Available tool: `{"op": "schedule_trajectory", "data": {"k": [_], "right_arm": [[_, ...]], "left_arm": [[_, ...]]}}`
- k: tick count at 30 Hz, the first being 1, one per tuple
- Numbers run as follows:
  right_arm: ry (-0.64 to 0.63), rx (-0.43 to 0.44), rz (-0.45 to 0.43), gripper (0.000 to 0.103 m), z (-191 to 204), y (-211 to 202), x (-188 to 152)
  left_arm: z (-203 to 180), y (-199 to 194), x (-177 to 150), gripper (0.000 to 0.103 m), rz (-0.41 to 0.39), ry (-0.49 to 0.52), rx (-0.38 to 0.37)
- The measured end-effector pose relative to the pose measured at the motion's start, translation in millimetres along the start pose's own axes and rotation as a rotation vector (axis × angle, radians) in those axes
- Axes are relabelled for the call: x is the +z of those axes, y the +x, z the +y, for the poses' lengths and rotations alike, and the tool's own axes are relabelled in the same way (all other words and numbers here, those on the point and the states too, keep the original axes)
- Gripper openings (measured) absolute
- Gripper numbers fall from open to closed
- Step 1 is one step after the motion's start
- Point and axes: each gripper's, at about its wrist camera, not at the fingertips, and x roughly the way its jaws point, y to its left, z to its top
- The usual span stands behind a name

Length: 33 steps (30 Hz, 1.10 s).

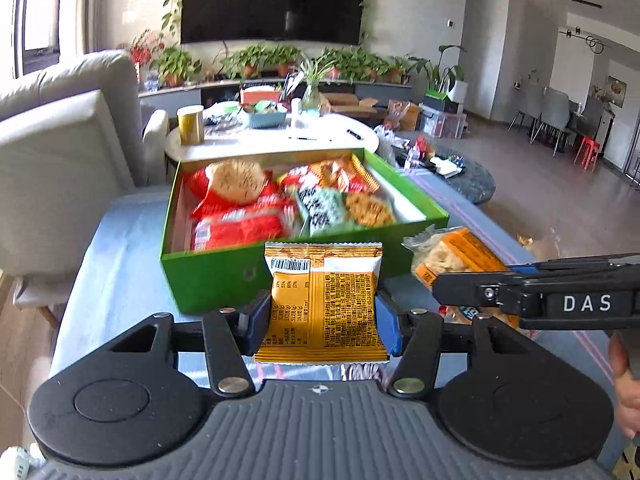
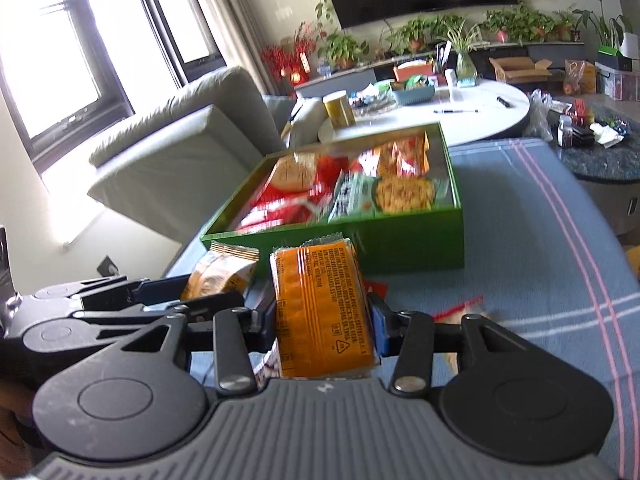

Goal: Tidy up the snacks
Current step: 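Carry the yellow packet with the left gripper while the right carries the orange packet over the box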

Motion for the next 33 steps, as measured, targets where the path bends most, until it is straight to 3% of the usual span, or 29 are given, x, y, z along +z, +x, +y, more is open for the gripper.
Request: {"op": "schedule_trajectory", "data": {"k": [14,25,31,33], "right_arm": [[0.028,0.006,-0.042,0.053,-12.3,11.4,30.5],[0.036,0.012,-0.070,0.053,-23.7,26.4,55.7],[0.028,0.002,-0.034,0.053,-36.1,33.5,54.1],[0.035,-0.004,0.013,0.059,-39.8,35.2,46.4]], "left_arm": [[-1.9,18.8,28.7,0.051,-0.046,-0.007,-0.024],[8.9,46.9,53.8,0.051,-0.058,-0.034,-0.002],[22.2,58.2,54.0,0.051,-0.046,-0.074,0.008],[24.8,61.5,51.6,0.051,-0.036,-0.082,0.013]]}}
